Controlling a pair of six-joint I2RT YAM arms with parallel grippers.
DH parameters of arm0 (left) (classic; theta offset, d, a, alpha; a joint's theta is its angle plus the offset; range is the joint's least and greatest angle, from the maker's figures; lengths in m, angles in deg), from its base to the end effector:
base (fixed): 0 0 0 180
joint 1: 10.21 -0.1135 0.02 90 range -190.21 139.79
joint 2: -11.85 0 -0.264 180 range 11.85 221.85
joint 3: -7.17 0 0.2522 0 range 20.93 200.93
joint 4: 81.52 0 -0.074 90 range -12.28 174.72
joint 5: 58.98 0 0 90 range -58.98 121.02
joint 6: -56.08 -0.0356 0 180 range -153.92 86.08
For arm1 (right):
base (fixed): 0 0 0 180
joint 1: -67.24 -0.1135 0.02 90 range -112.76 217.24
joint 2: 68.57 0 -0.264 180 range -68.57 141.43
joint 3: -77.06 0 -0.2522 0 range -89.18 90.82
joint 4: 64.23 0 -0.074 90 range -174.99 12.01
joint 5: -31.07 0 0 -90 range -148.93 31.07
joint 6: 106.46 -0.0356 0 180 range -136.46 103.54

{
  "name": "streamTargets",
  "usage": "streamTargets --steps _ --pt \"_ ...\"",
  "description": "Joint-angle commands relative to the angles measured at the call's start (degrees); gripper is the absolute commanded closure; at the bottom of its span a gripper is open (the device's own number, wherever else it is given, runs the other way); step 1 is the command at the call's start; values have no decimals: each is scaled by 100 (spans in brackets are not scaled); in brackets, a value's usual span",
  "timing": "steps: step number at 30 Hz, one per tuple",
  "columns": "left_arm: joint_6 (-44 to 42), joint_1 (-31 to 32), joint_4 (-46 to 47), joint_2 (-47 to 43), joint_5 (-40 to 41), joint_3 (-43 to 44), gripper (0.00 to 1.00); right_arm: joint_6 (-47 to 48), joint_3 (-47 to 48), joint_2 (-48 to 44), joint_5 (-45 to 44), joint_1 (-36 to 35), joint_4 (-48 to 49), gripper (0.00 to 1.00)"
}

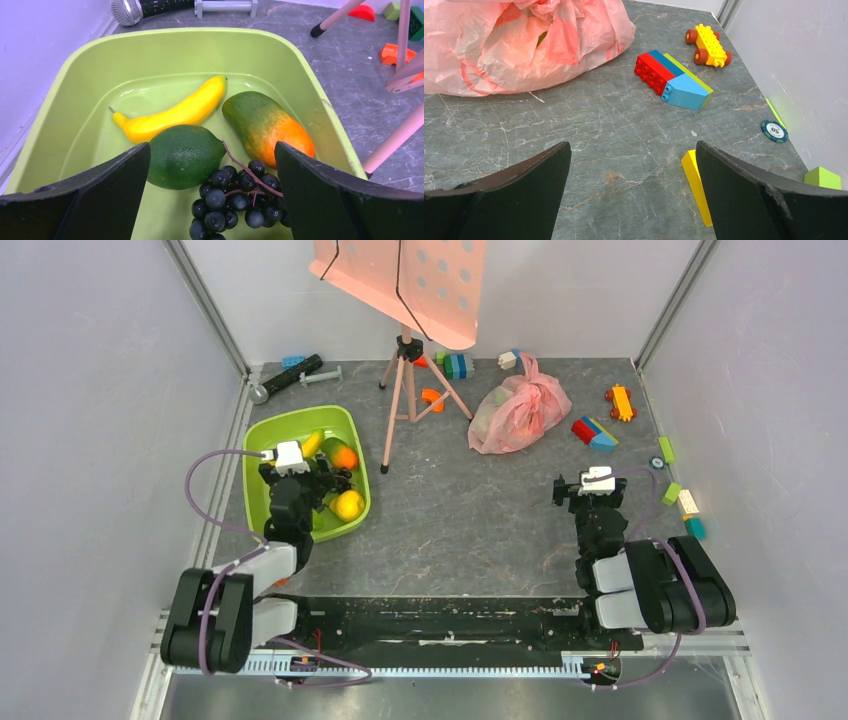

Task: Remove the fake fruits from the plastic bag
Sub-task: Move the plastic bag to the center of the board.

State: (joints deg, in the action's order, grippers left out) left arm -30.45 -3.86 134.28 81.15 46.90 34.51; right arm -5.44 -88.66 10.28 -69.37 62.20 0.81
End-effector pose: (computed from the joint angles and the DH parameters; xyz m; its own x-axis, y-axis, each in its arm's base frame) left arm 0.2216 -0.0149 0.1802 -0.0965 -0.0478 -0.9942 -0.1701 0.9849 -0.0309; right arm 0.1861 0.0099 0.1456 -0.0100 -0.1896 -0.9818 0.0939 0.9773 -0.1897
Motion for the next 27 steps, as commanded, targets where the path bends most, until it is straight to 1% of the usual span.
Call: streamTargets --steps 1,3,5,6,8,9,11,12,15,17,19,20,22,25,27 --pt "553 24 -923 -675 370 213 0 40 -416 -381 -38 -15 -297 2" --pt "886 35 -1300 -993 554 304 0 29 -176 -768 -47 -15 -1063 2" --pt "1220 33 -2049 -1257 736 606 0 53 107 -1140 32 -12 -1664 2" --pt "1400 42 -2407 -1377 812 764 0 -32 255 -1311 -70 -19 -1916 2" --pt "1835 55 -3167 -1566 974 1115 0 -615 611 -1608 -577 -14 -2551 2" --pt "2115 57 -3546 -1613 1036 1266 0 -1130 887 -1675 -907 -15 -2907 2" --pt "2504 51 -4221 -1617 1111 1687 0 -2268 1655 -1605 -1618 -15 -4300 2" --pt "2677 53 -4598 -1586 1129 1923 0 -2521 2097 -1486 -1760 -14 -5155 2" --pt "3013 51 -5863 -1479 881 2766 0 -2333 3534 -803 -1473 -14 -6826 2" --pt "3097 51 -6446 -1429 497 3226 0 -2269 4383 -308 -1194 -14 -7629 2" --pt "2985 51 -6880 -1406 26 3623 0 -2057 4938 92 -436 -6 -7993 2" --pt "2864 51 -7096 -1418 -217 3798 0 -1980 5202 262 22 -6 -8145 5" --pt "2589 46 -7409 -1451 -629 4081 0 -2033 5601 531 502 -6 -8287 6" --pt "2163 50 -7708 -1568 -1380 4286 0 -2345 6070 866 602 -6 -8307 6" --pt "1984 49 -7768 -1707 -1808 4241 0 -2481 6458 1171 769 -6 -8343 6"
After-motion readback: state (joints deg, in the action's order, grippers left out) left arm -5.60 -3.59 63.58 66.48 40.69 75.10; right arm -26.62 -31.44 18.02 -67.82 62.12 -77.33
